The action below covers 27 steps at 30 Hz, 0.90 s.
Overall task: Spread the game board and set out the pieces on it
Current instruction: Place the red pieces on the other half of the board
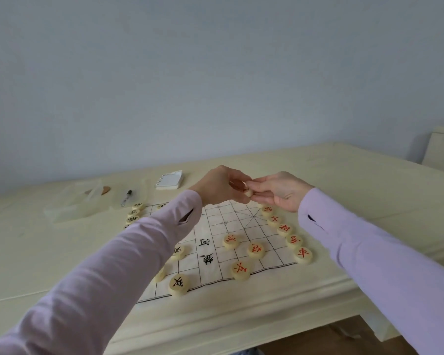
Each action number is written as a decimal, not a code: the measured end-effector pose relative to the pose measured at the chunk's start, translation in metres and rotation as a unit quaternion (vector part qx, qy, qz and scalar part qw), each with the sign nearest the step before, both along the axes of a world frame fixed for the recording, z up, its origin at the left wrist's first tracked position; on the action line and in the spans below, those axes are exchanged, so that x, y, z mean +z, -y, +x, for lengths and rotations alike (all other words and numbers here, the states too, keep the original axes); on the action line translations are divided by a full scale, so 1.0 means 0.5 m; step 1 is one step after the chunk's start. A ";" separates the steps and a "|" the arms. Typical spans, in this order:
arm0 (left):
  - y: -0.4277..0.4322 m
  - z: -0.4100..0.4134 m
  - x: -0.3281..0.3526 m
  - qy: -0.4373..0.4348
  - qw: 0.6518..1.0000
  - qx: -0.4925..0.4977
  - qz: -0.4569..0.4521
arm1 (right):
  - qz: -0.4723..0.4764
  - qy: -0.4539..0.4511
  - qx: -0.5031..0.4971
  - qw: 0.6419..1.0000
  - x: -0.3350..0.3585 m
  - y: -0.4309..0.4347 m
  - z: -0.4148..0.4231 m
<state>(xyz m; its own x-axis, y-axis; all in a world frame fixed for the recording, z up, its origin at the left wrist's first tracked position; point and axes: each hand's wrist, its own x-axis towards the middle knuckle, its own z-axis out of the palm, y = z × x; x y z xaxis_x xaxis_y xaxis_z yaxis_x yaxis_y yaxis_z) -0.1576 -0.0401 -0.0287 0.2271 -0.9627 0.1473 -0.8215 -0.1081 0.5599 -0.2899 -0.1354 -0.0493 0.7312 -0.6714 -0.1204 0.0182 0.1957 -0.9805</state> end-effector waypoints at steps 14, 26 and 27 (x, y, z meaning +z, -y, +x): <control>0.195 -0.066 -0.054 0.030 0.999 0.012 0.011 | -0.408 -0.458 -0.056 0.788 -0.055 0.213 -0.089; 0.199 -0.044 -0.075 0.021 0.999 0.037 0.024 | -0.449 -0.436 -0.038 0.779 -0.071 0.236 -0.100; 0.197 -0.043 -0.077 0.019 0.999 0.037 0.025 | -0.441 -0.433 -0.040 0.785 -0.072 0.236 -0.101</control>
<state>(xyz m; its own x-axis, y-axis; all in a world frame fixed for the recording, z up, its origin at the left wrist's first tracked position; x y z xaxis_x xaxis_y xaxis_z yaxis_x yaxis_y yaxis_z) -0.1792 -0.1388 -0.0669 0.2929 -0.9498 0.1099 -0.8311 -0.1961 0.5205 -0.3402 -0.2532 -0.0854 0.5831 -0.8123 -0.0105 -0.7519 -0.5347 -0.3857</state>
